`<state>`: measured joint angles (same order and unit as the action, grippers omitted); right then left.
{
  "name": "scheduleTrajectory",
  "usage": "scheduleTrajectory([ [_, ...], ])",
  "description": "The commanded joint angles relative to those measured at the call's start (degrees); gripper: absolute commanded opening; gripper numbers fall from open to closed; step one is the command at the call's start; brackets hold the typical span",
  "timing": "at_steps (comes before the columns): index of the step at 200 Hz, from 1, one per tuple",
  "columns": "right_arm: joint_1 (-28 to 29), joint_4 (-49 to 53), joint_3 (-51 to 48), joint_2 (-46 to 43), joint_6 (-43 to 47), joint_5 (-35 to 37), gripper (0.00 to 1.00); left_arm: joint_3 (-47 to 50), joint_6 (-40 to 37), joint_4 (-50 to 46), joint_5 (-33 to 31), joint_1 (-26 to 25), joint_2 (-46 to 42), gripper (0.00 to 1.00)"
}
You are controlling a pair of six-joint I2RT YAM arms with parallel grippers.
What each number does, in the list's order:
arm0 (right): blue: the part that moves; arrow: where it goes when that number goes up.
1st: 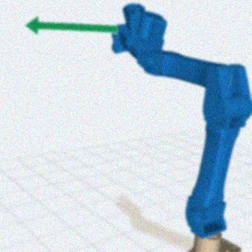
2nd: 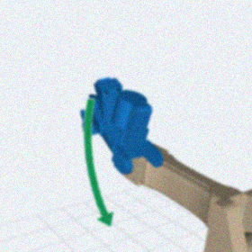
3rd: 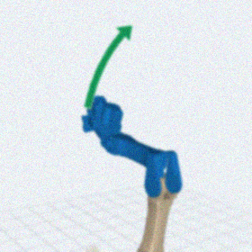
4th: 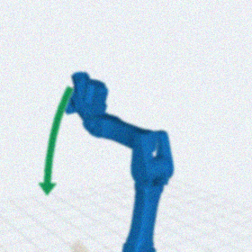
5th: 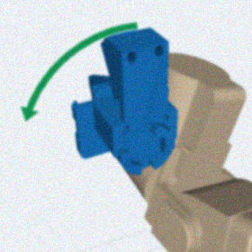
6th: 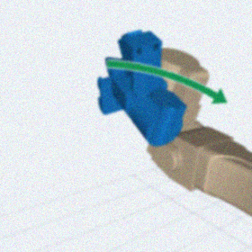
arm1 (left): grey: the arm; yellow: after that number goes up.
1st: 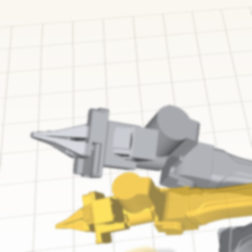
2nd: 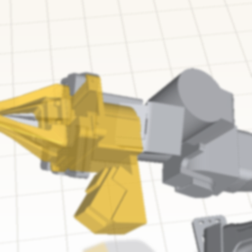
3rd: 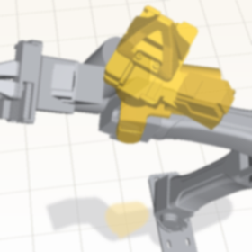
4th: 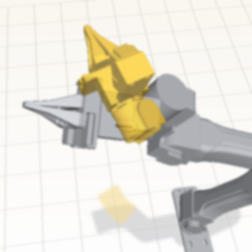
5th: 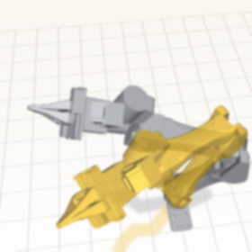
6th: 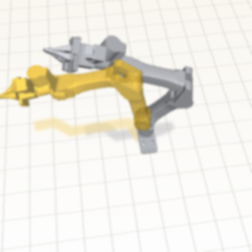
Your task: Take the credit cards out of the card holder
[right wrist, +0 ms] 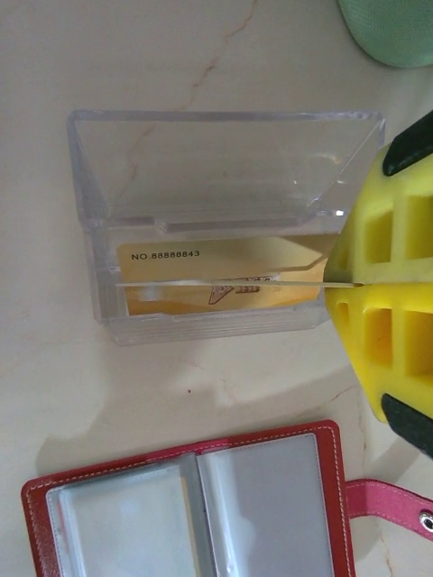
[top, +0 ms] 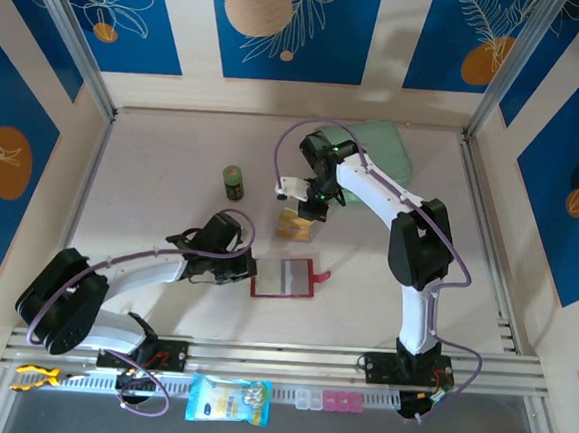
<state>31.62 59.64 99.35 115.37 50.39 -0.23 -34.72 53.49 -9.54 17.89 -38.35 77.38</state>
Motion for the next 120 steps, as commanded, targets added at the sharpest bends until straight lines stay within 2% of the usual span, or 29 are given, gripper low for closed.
scheduleTrajectory([
  [1, -0.2, 0.8, 1.0, 1.2, 1.8, -2.2, 0.0, 1.0, -0.7, -1.4, -0.3, 0.7, -0.8, 0.02],
  [25, -0.2, 0.8, 0.8, 2.0, 1.9, -2.2, 0.01, 1.2, -0.7, -1.2, -0.2, 0.8, -0.7, 0.02],
  [70, -0.3, 1.3, 1.9, 2.6, 0.2, 0.0, 0.17, 1.5, -0.8, -1.1, 0.0, 1.1, -1.0, 0.02],
  [120, -0.1, -0.3, 0.6, -1.4, -3.6, -0.1, 0.18, 1.4, -0.7, -0.9, 0.2, 1.1, -0.8, 0.02],
])
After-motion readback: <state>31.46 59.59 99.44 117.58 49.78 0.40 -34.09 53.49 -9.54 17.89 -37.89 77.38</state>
